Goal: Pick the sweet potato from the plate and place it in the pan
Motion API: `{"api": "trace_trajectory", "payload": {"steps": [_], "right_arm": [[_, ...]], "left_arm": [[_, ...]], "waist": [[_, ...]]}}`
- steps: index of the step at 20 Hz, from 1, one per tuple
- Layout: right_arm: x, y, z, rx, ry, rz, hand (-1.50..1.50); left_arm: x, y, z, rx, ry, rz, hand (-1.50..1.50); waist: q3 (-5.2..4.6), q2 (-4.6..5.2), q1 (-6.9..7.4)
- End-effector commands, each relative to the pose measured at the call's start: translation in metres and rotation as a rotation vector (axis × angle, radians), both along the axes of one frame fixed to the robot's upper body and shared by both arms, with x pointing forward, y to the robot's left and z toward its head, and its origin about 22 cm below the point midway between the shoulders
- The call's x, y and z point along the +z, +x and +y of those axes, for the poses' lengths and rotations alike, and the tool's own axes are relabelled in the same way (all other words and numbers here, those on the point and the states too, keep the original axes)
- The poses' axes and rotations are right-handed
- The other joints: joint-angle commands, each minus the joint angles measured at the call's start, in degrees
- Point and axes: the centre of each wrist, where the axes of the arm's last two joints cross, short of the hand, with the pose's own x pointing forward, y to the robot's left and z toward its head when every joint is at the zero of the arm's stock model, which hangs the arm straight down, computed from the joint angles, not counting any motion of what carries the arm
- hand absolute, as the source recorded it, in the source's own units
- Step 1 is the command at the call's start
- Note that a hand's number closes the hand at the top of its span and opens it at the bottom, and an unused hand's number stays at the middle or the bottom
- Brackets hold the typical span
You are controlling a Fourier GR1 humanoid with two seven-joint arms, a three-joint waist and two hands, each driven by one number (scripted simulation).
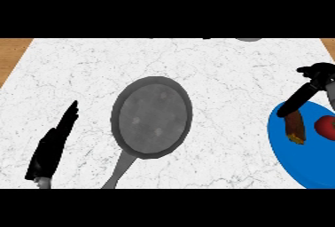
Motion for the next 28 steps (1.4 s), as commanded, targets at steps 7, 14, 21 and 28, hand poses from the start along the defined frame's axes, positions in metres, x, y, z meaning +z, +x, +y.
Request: {"api": "trace_trajectory", "payload": {"steps": [7,14,21,28], "right_arm": [[-0.022,0.016,0.004,-0.097,-0.103,0.260,-1.50],[-0.040,0.012,0.004,-0.086,-0.118,0.289,-1.50],[-0.054,0.006,0.016,-0.098,-0.120,0.298,-1.50],[-0.086,0.000,-0.002,-0.117,-0.118,0.319,-1.50]], "left_arm": [[-0.008,-0.007,0.004,0.018,0.015,-0.012,0.00],[-0.004,-0.009,0.008,0.026,0.004,-0.015,0.00],[0.003,-0.013,0.006,0.011,-0.006,-0.001,0.00],[0.005,-0.015,-0.012,0.011,-0.006,-0.019,0.00]], "waist": [[-0.01,-0.04,-0.37],[0.02,-0.20,-0.73],[0.03,-0.32,-0.96],[0.09,-0.14,-0.51]]}}
